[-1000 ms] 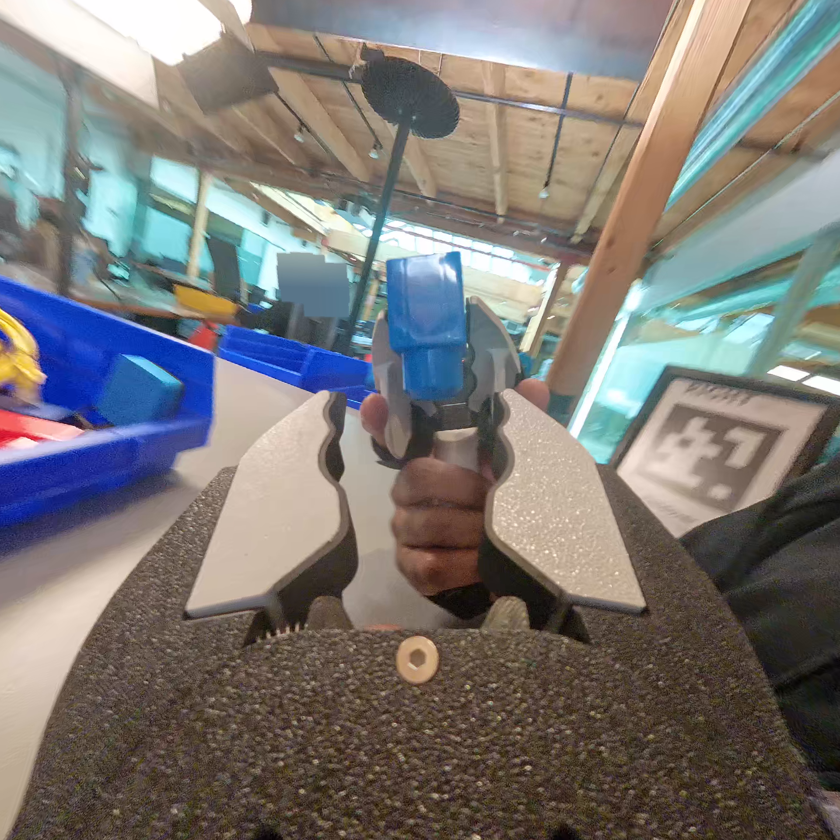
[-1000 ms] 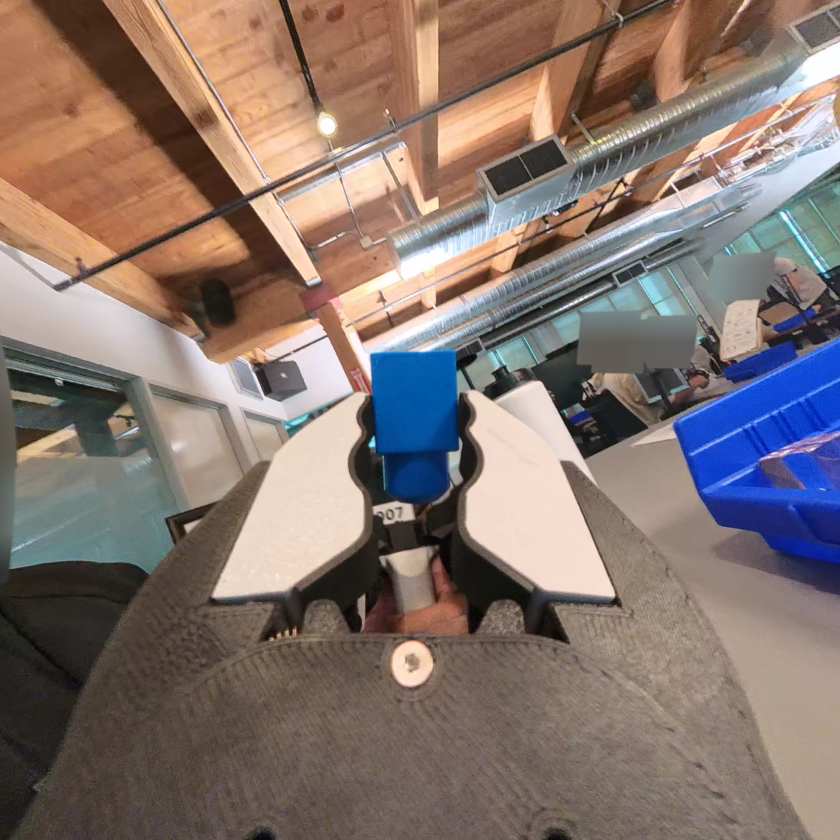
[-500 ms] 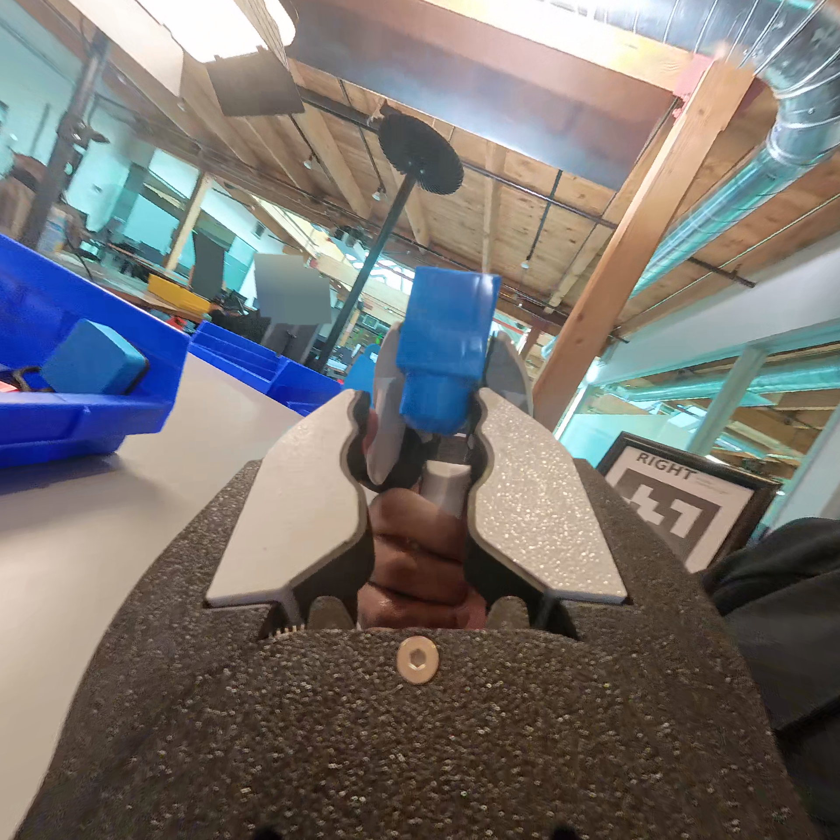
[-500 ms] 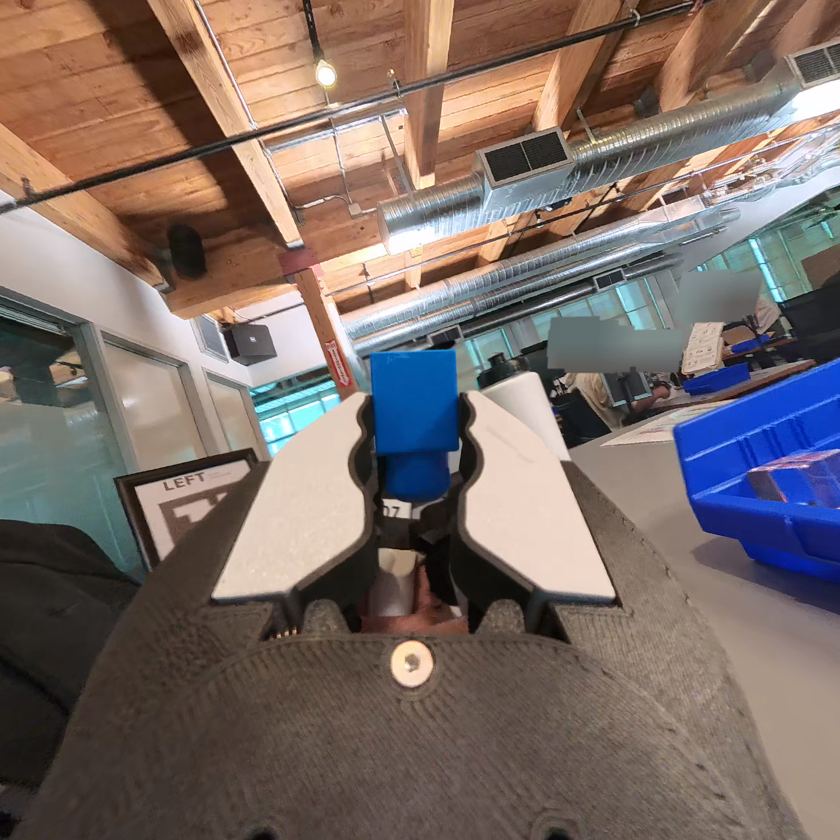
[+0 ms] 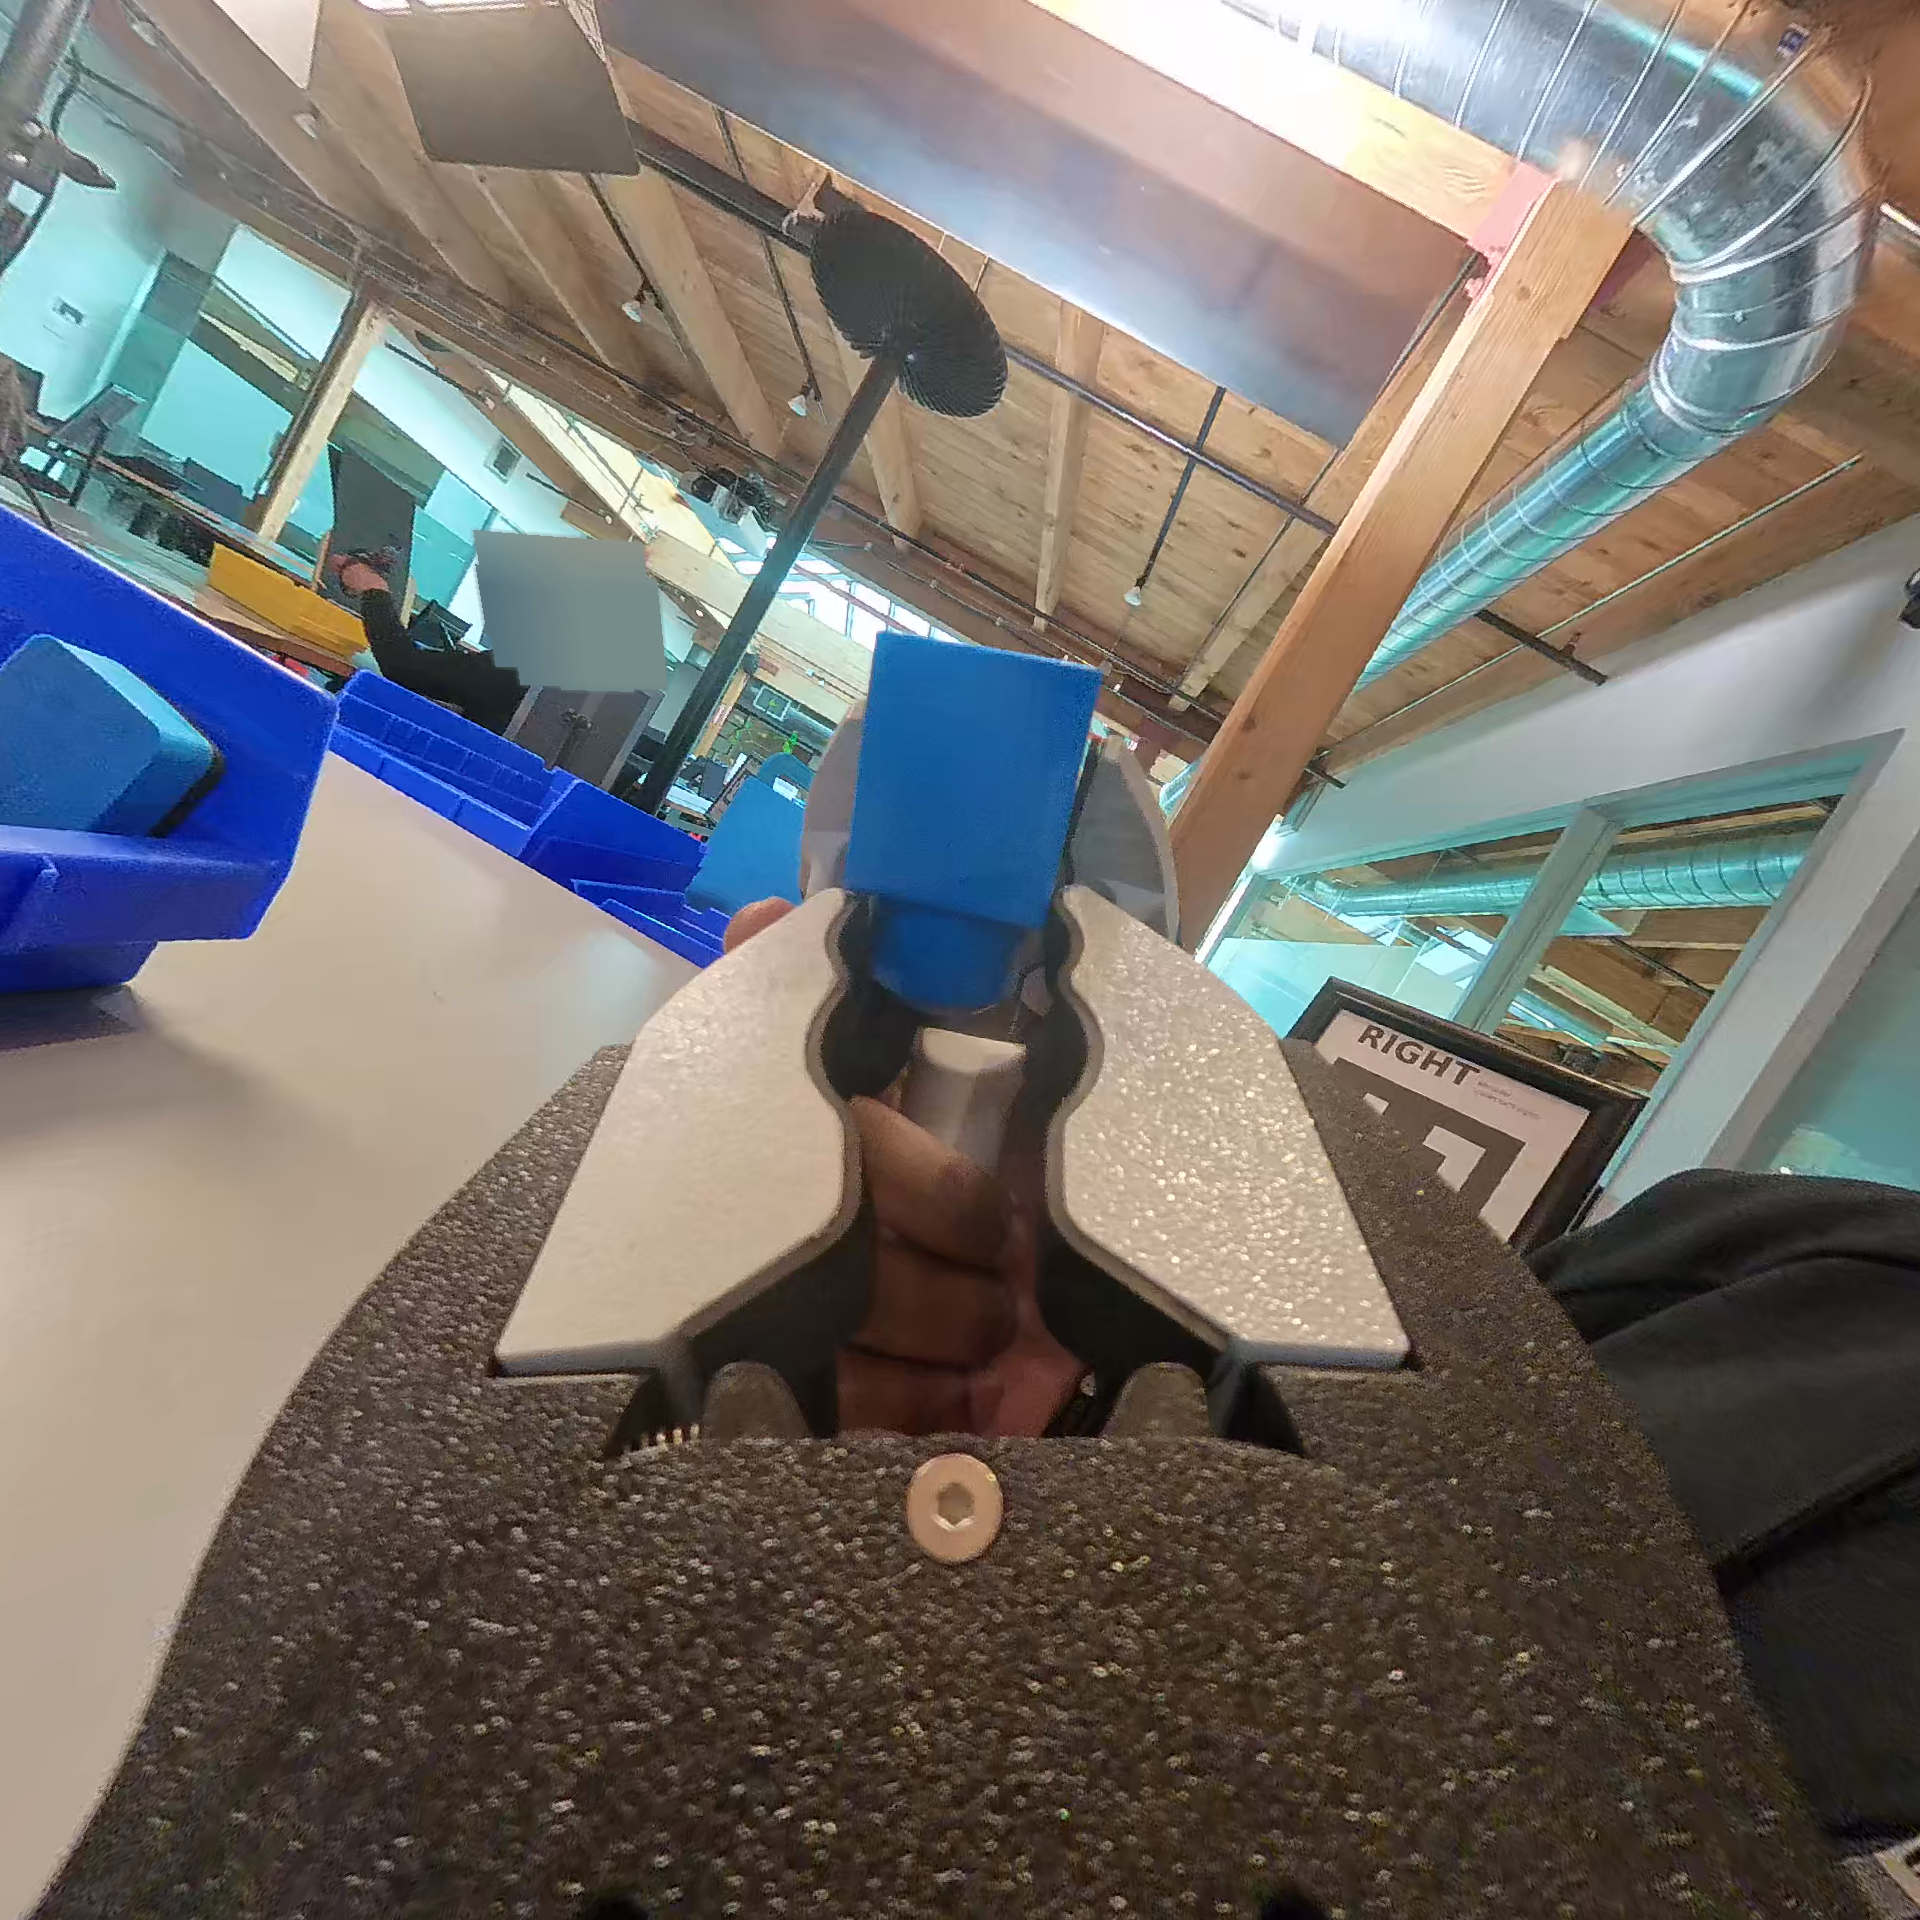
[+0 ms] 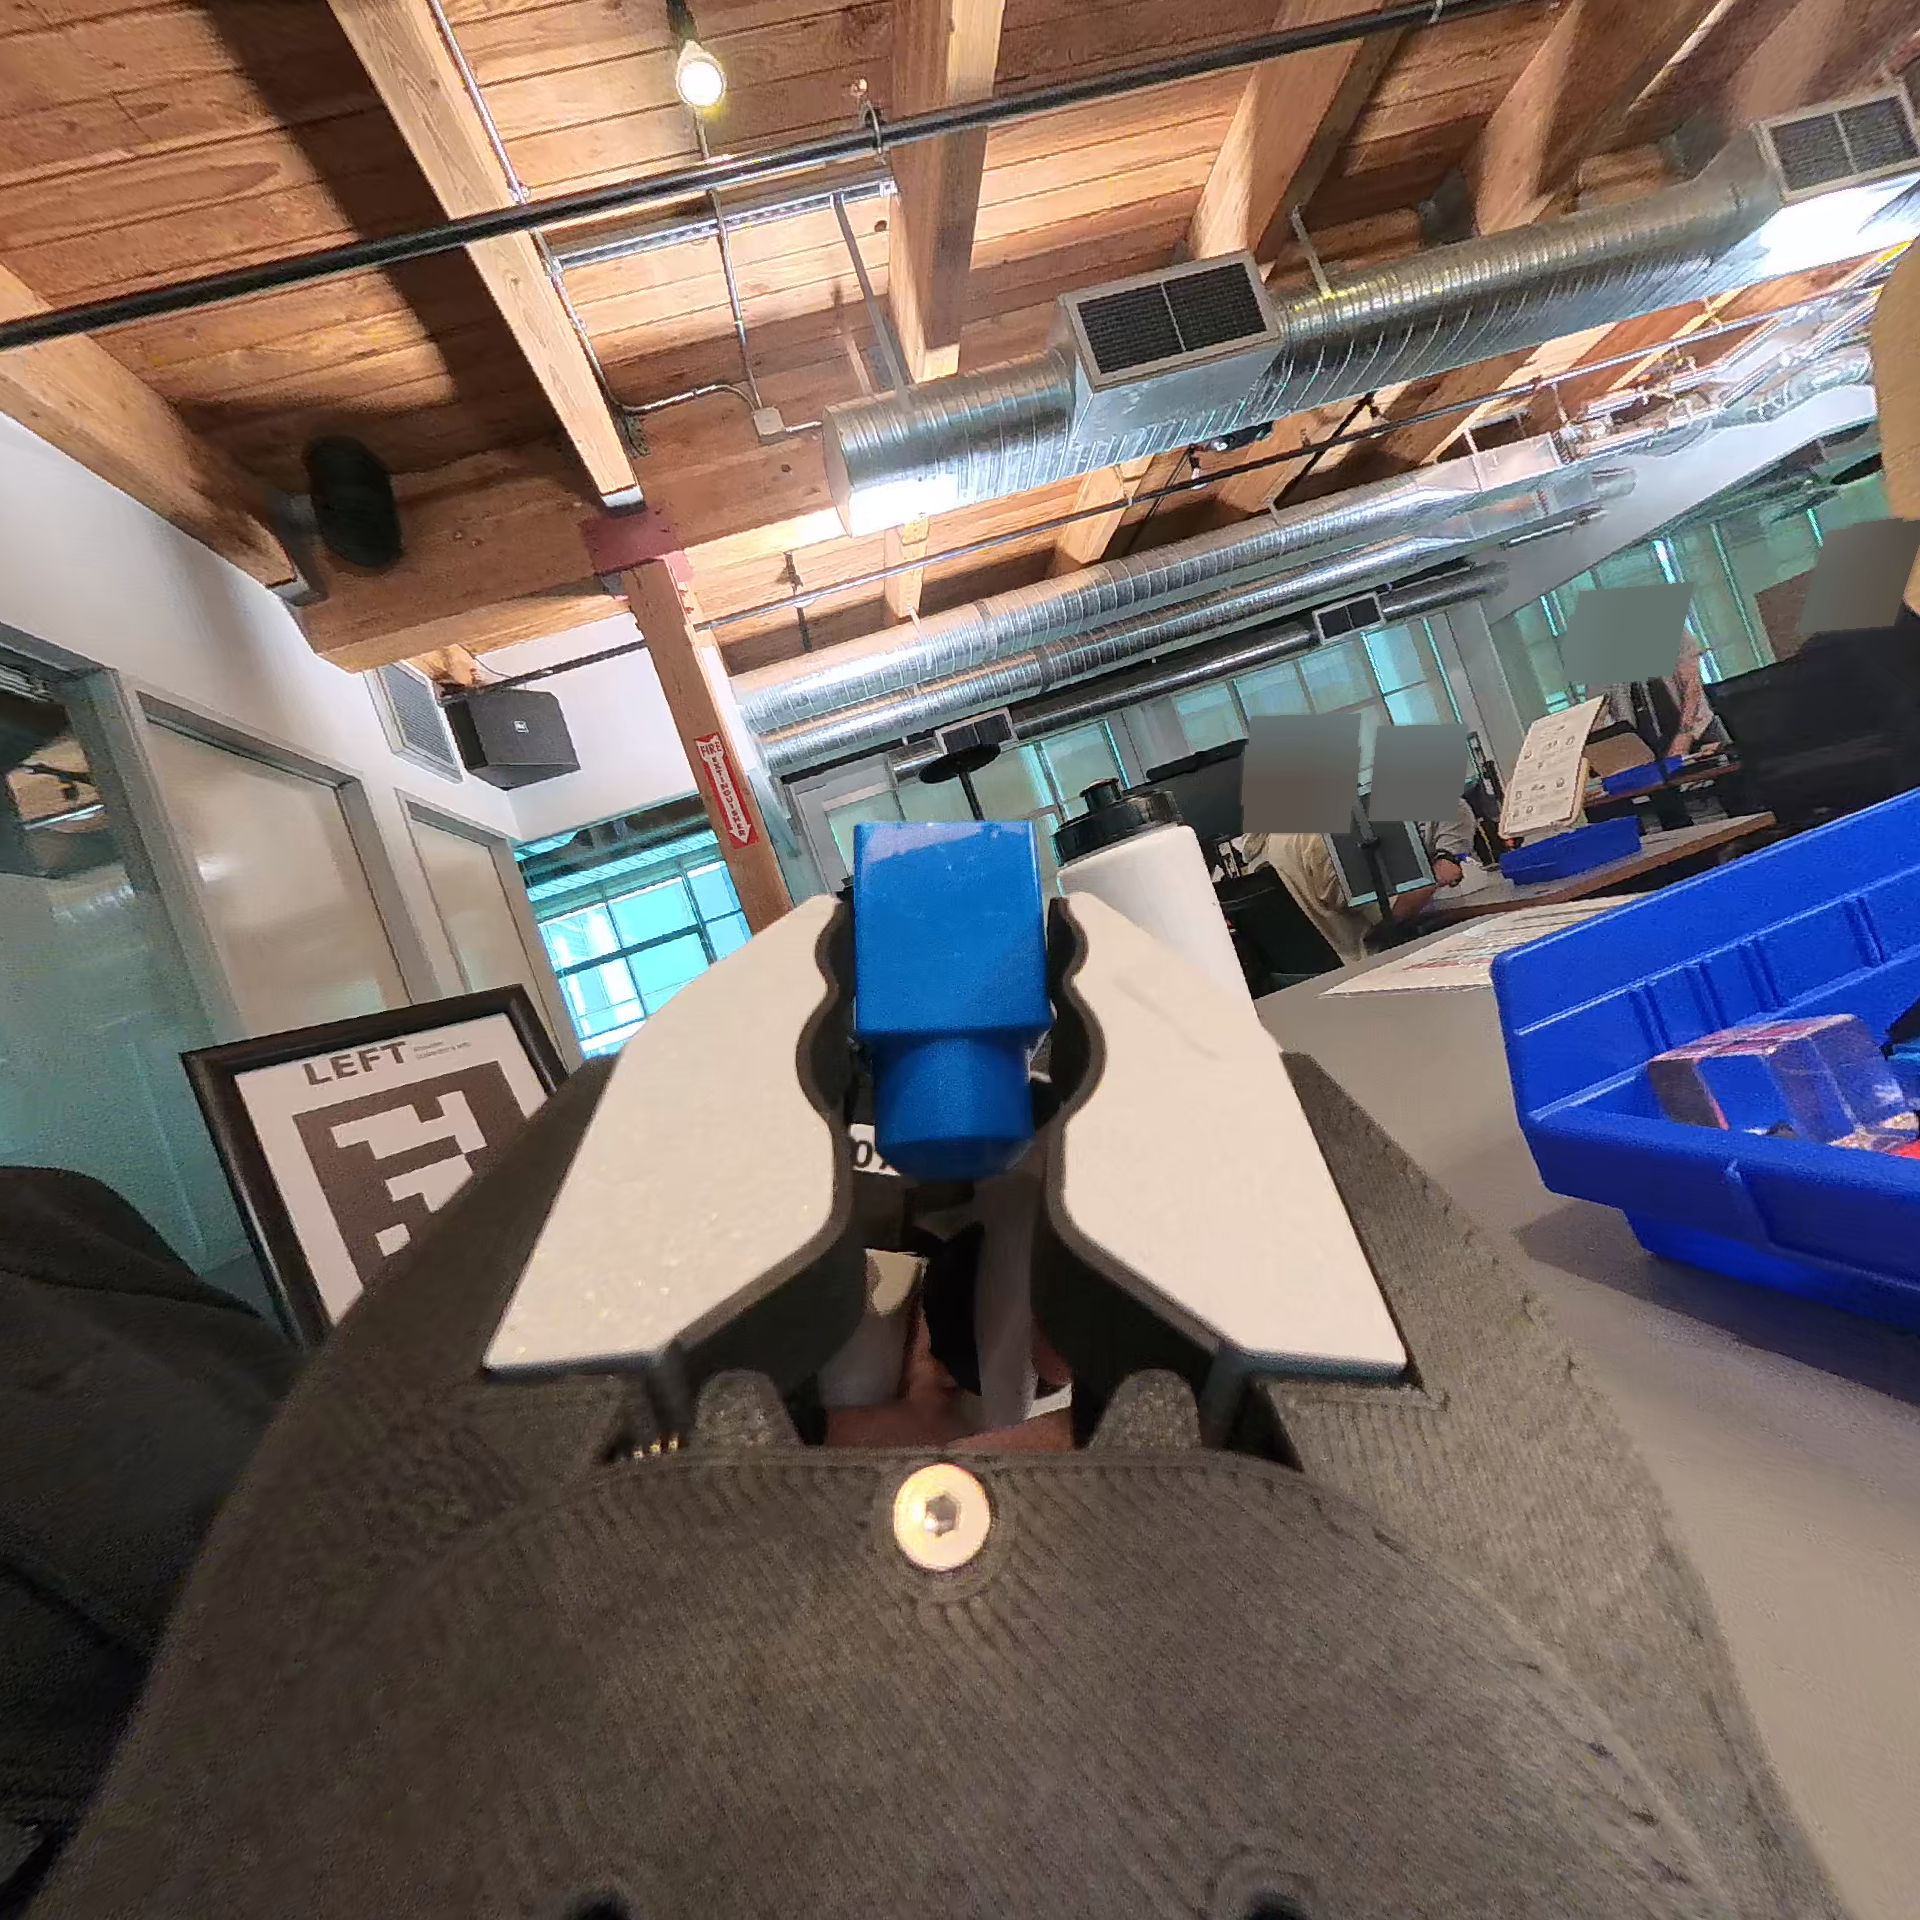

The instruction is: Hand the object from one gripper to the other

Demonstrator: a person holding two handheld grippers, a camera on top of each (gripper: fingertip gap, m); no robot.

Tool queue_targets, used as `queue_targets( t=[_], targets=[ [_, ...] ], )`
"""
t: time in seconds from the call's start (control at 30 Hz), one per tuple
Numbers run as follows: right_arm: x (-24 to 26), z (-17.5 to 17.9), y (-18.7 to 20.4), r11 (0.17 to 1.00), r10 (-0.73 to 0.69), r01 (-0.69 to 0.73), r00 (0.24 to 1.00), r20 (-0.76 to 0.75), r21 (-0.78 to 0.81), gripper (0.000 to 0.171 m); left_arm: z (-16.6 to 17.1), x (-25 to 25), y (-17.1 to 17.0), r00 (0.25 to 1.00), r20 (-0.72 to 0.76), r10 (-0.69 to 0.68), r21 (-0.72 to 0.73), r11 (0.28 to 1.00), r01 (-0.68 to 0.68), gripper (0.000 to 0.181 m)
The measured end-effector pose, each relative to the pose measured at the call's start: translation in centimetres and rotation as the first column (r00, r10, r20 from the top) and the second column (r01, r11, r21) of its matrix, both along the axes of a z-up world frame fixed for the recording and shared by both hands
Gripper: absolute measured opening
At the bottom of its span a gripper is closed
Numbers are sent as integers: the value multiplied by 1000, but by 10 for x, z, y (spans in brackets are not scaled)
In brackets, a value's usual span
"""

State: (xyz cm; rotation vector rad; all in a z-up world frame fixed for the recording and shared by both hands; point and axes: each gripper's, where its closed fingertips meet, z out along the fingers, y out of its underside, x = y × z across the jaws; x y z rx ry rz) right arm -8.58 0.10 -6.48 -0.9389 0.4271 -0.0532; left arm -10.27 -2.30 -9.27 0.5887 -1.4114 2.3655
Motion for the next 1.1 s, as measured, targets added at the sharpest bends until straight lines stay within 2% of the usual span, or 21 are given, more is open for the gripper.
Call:
queue_targets(
  t=[0.1, 0.17, 0.27, 0.33, 0.4, 0.47, 0.53, 0.6, 0.67, 0.73, 0.83, 0.93, 1.0, 1.03, 1.1],
  targets=[
    [0, -1, 1, 1000, -9, 10, 1000, 9, -23, 35, -1, 2, 2, 999, 46, 25, 38, 999, -27, 33],
    [3, -3, 0, 998, -36, 37, 999, 13, -55, 36, -2, 7, 6, 991, 104, 87, 89, 991, -96, 30],
    [9, -5, -6, 985, -127, 133, 990, 56, -114, 35, 2, 20, 19, 938, 243, 245, 144, 948, -285, 30],
    [15, -8, -10, 966, -188, 199, 979, 78, -164, 36, 5, 27, 30, 865, 365, 343, 170, 889, -425, 30],
    [18, -13, -10, 943, -219, 237, 971, 99, -234, 39, 8, 35, 41, 723, 537, 435, 185, 775, -604, 29],
    [17, -17, -6, 919, -214, 240, 970, 116, -311, 45, 9, 43, 51, 496, 737, 460, 157, 597, -787, 29],
    [14, -18, -1, 904, -190, 216, 976, 107, -368, 54, 10, 46, 58, 221, 897, 383, 49, 410, -911, 30],
    [8, -15, 3, 906, -151, 166, 986, 71, -390, 59, 8, 46, 59, -24, 971, 239, -91, 275, -957, 30],
    [5, -14, 4, 901, -137, 144, 989, 46, -410, 61, 0, 43, 52, -168, 981, 101, -188, 239, -953, 29],
    [6, -19, 5, 872, -156, 159, 987, 46, -463, 54, -9, 39, 43, -237, 971, 18, -233, 262, -937, 30],
    [10, -43, 11, 764, -174, 186, 981, 81, -617, 44, -9, 33, 37, -282, 960, 7, -273, 273, -922, 30],
    [14, -48, 12, 707, -197, 283, 959, 204, -648, 37, -14, 38, 37, -224, 974, 17, -219, 296, -930, 29],
    [23, -48, 5, 634, -265, 421, 906, 329, -649, 37, -16, 44, 40, -120, 991, 62, -134, 324, -937, 33],
    [29, -46, -2, 578, -312, 510, 860, 404, -637, 37, -17, 49, 42, -44, 994, 98, -75, 341, -937, 37],
    [36, -40, -14, 461, -366, 664, 746, 556, -589, 37, -22, 59, 47, 159, 972, 175, 77, 402, -912, 46]
  ],
)
